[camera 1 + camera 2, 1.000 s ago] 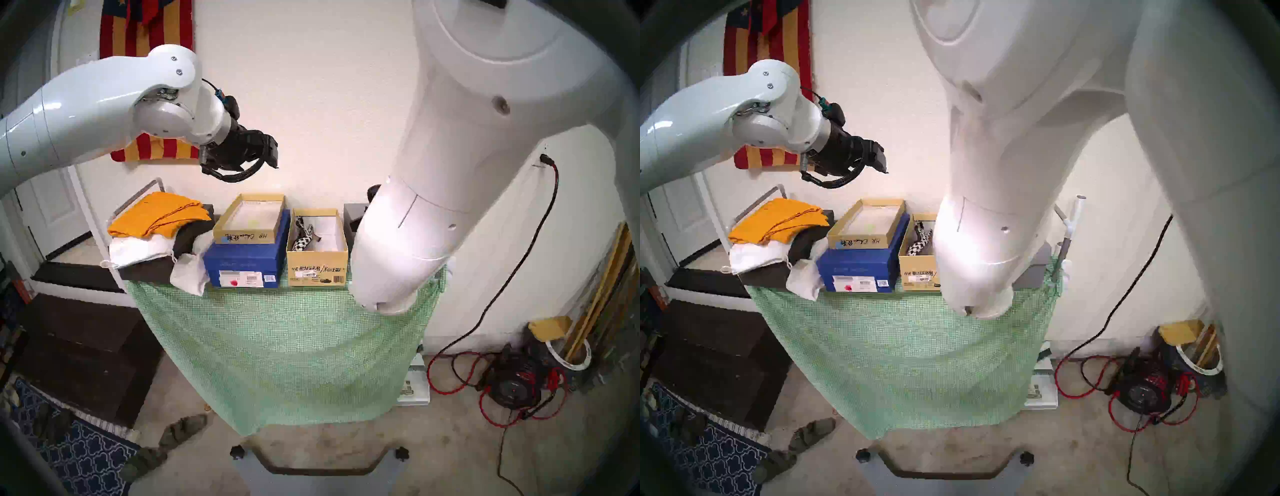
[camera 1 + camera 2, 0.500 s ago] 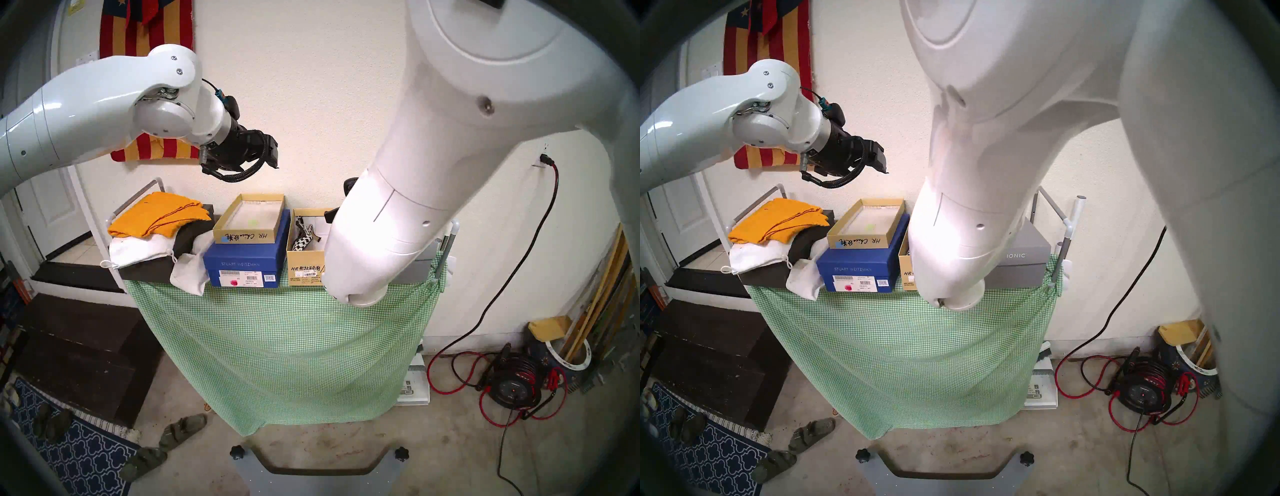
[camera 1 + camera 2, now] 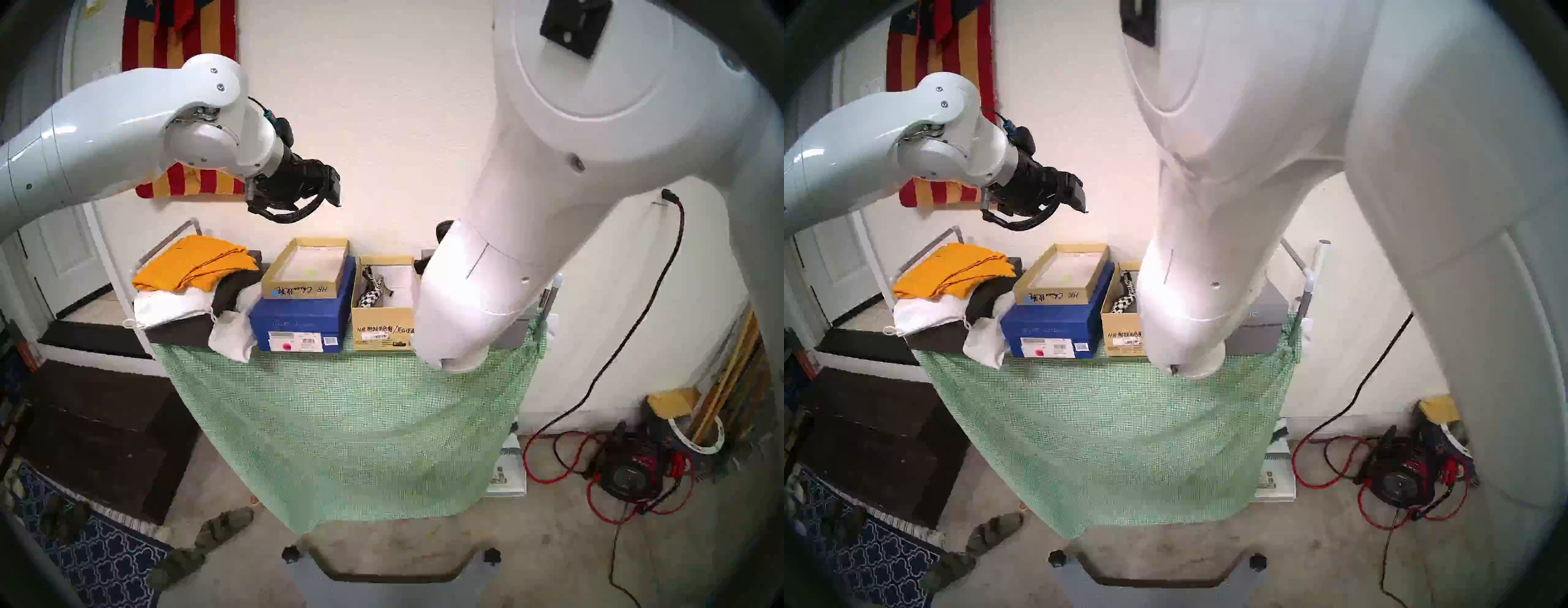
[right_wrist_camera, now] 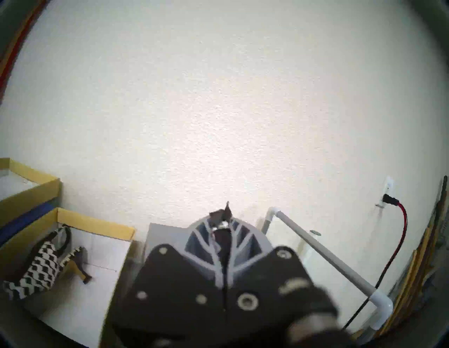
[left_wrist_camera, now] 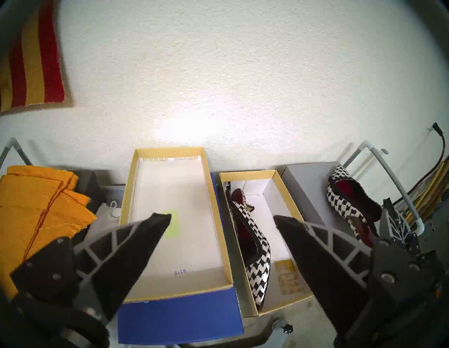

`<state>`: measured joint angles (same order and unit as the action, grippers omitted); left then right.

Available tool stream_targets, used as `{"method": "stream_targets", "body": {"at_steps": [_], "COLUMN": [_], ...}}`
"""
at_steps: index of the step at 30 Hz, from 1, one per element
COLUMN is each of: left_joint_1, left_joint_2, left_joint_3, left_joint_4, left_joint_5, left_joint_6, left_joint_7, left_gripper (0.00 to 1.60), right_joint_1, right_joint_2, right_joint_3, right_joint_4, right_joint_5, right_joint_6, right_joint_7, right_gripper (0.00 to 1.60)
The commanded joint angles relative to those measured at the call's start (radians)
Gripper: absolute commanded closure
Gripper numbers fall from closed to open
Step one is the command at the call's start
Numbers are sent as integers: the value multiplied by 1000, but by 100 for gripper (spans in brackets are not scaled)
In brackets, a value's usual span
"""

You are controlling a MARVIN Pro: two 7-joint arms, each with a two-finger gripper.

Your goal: Take shoe out of the box

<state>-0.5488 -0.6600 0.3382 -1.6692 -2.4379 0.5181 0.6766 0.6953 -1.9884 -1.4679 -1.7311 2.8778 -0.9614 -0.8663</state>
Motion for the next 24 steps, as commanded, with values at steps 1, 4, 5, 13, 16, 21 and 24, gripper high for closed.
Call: {"method": "stream_targets", "body": {"at_steps": [1, 4, 5, 13, 16, 21, 24], "left_joint_1": [-3, -3, -3, -4, -4, -4, -4], "left_joint_2": [-1, -1, -1, -2, -2, -2, -2], "left_joint_3": [-2, -2, -2, -3, -3, -2, -2], "left_joint_4": [2, 2, 2, 2, 2, 2, 2], "left_joint_5": [0, 0, 0, -1, -1, -1, -2], "left_joint_6": [3, 3, 3, 3, 3, 2, 2], "left_joint_7": [-1, -1, 0, 0, 1, 1, 1], "left_gripper": [0, 0, 0, 0, 0, 0, 0], "right_joint_1": [-89, -113, -119, -144, -132, -120, -124], "right_joint_2": [76, 108, 117, 209, 244, 298, 327], "right_joint_3": [-60, -81, -88, -119, -117, -127, -144], "right_joint_4": [15, 28, 31, 10, -21, -69, -88], "right_joint_5": [2, 0, -3, -38, -45, -63, -66], "right_joint_6": [1, 1, 1, 1, 1, 1, 1], "right_joint_7": [-23, -2, 3, 54, 70, 88, 95], "right_gripper": [160, 160, 160, 0, 0, 0, 0]}}
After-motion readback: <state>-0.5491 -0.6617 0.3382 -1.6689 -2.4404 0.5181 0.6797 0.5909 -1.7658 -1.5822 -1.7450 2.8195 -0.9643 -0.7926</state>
